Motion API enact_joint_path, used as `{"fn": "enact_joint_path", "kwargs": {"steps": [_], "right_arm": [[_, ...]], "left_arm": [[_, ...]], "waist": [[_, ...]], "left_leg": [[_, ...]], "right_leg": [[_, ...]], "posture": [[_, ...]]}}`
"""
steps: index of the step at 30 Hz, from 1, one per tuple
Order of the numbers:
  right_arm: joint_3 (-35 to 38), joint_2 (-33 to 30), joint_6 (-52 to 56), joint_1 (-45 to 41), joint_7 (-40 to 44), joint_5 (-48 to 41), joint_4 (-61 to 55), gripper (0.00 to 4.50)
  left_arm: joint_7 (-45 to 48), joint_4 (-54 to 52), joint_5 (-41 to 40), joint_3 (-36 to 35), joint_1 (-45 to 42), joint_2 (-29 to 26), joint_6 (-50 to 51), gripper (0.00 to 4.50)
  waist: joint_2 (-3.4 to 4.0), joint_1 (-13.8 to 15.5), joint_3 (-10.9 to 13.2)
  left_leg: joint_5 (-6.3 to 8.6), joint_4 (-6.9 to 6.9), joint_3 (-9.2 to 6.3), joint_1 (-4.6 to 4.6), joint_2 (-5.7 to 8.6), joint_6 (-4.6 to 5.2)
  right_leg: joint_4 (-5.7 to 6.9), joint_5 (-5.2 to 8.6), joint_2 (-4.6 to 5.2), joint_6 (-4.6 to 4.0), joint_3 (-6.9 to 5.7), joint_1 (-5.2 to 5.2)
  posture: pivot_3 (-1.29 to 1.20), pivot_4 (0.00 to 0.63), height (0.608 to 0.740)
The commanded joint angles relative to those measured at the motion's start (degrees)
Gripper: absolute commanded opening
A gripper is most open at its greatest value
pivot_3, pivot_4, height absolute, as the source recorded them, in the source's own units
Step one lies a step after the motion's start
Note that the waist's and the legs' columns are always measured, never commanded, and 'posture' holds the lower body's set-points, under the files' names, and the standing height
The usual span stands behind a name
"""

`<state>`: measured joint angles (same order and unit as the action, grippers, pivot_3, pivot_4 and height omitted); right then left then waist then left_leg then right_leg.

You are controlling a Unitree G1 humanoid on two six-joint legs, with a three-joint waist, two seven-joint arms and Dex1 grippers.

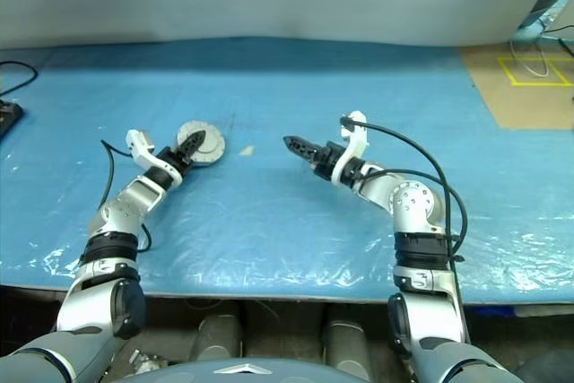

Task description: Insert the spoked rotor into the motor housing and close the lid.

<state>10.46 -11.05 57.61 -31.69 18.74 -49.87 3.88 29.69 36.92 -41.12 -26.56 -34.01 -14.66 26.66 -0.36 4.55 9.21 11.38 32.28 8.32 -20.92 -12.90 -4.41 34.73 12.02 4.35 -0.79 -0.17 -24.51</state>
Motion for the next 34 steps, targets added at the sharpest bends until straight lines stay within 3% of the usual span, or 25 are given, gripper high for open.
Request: {"fn": "enact_joint_path", "kwargs": {"steps": [1, 3, 9, 18, 23, 29, 34], "right_arm": [[-0.04, 0.48, -0.66, -0.73, 0.68, 0.48, -0.57, 4.08], [-0.22, 0.87, -0.52, -0.22, 0.54, 0.89, -0.98, 4.08], [-0.51, 2.07, -0.56, 1.58, 0.41, 1.85, -2.43, 4.08], [-1.04, 0.76, -5.75, 3.06, 2.84, 5.05, -6.38, 4.08], [-12.98, -5.06, -20.39, 5.31, -1.80, 26.16, -11.22, 4.08], [-14.75, -8.11, -28.27, 10.15, -12.90, 42.62, -11.86, 4.08], [-14.80, -8.32, -30.70, 15.98, -19.01, 50.88, -14.30, 4.08]], "left_arm": [[0.09, 0.34, 0.12, -1.11, 0.13, -0.55, -0.59, 3.78], [-0.48, 0.06, 0.84, -0.96, 0.68, -1.17, -0.69, 4.48], [-4.83, 0.58, 2.93, -2.99, 0.88, -5.52, -3.18, 4.48], [-6.91, -13.29, 5.80, -2.38, 5.64, -10.98, -5.24, 4.48], [-10.65, -32.79, 12.57, 5.10, 15.50, -8.37, -6.15, 4.48], [-14.42, -47.25, 23.07, 15.72, 28.14, -4.08, -11.23, 4.48], [-16.71, -50.85, 29.34, 21.91, 31.14, -0.43, -15.01, 4.48]], "waist": [[0.00, 0.00, 0.00], [0.00, -0.03, 0.00], [0.01, -0.78, 0.00], [0.00, -0.22, 0.00], [0.00, -0.18, 0.00], [-0.01, -0.55, 0.01], [-0.02, -0.56, 0.01]], "left_leg": [[0.00, 0.02, 0.00, 0.00, 0.00, 0.00], [0.00, 0.03, 0.01, 0.03, 0.01, 0.00], [0.00, 0.02, 0.05, 0.11, -0.02, 0.00], [0.00, -0.02, 0.02, 0.10, -0.03, -0.01], [0.01, -0.02, 0.02, 0.03, -0.04, -0.02], [0.01, -0.01, 0.04, -0.05, -0.05, -0.01], [0.01, 0.06, 0.04, -0.05, -0.06, -0.01]], "right_leg": [[0.00, 0.00, 0.00, 0.00, 0.02, 0.00], [0.01, 0.00, 0.01, 0.00, 0.04, 0.01], [0.05, 0.00, -0.04, -0.03, 0.12, 0.03], [-0.04, 0.00, -0.01, -0.02, -0.02, 0.01], [-0.05, 0.00, 0.06, -0.01, -0.13, 0.02], [-0.08, 0.05, 0.03, 0.04, -0.05, 0.00], [-0.01, 0.04, -0.07, 0.07, 0.09, -0.13]], "posture": [[0.00, 0.150, 0.740], [0.00, 0.150, 0.740], [0.00, 0.150, 0.740], [0.00, 0.150, 0.740], [0.00, 0.150, 0.740], [0.00, 0.150, 0.740], [0.00, 0.150, 0.740]]}}
